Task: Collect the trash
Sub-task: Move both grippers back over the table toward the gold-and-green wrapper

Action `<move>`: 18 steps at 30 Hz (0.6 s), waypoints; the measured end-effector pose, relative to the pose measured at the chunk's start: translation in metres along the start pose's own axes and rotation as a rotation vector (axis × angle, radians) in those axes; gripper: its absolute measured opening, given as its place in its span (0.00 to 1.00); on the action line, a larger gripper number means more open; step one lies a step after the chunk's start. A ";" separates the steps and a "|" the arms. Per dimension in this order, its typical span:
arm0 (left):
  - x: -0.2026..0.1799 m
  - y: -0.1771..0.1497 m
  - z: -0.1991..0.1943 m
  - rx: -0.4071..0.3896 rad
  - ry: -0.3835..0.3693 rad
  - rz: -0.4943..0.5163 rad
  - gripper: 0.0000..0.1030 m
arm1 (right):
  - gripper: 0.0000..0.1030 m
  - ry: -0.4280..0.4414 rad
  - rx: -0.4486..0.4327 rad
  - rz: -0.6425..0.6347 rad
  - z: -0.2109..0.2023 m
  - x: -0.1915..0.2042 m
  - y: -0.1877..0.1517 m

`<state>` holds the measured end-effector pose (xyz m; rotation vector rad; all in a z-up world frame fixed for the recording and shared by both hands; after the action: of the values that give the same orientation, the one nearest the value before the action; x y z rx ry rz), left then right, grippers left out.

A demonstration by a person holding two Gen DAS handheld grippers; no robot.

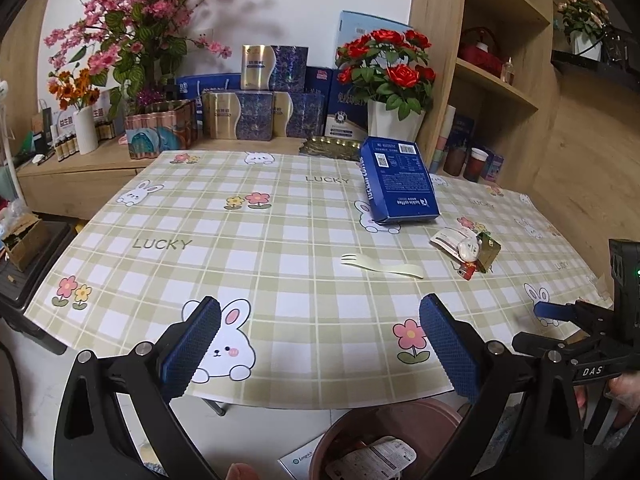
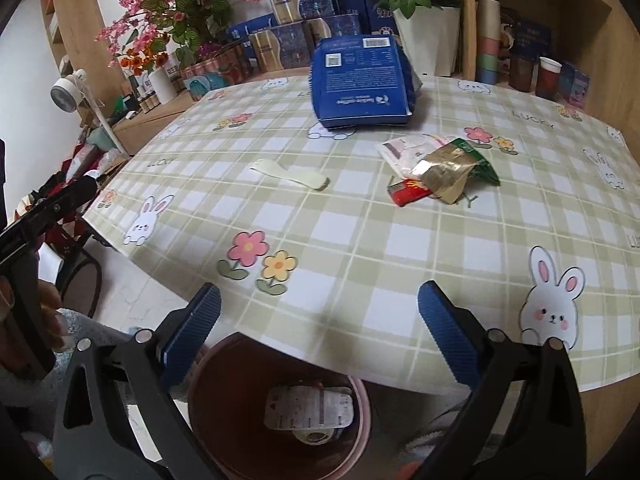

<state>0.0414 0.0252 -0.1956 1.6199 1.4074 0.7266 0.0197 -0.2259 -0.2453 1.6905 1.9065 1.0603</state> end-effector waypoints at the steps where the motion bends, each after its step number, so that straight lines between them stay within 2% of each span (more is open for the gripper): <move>1: -0.002 0.001 0.003 0.005 0.003 0.006 0.94 | 0.94 -0.005 -0.001 0.000 -0.001 -0.002 0.000; 8: 0.004 0.013 0.020 0.027 0.050 -0.015 0.94 | 0.94 -0.114 0.027 0.042 0.004 -0.038 0.016; 12: 0.010 0.022 0.028 0.022 0.067 -0.024 0.94 | 0.94 -0.169 0.007 0.046 0.005 -0.059 0.036; 18: 0.013 0.035 0.046 0.038 0.061 -0.014 0.94 | 0.93 -0.186 0.001 0.087 0.016 -0.084 0.059</move>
<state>0.0995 0.0271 -0.1881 1.6283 1.4830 0.7513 0.0883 -0.3021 -0.2282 1.8185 1.7322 0.8983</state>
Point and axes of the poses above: each gripper's, at about its wrist camera, not at the fingertips, and z roughly the way its jaws point, x to its left, y to its top, the point moved 5 cm from there along z, roughly the way its jaws point, and after that the axes turned 8 degrees about -x, right-handed, at the moved point
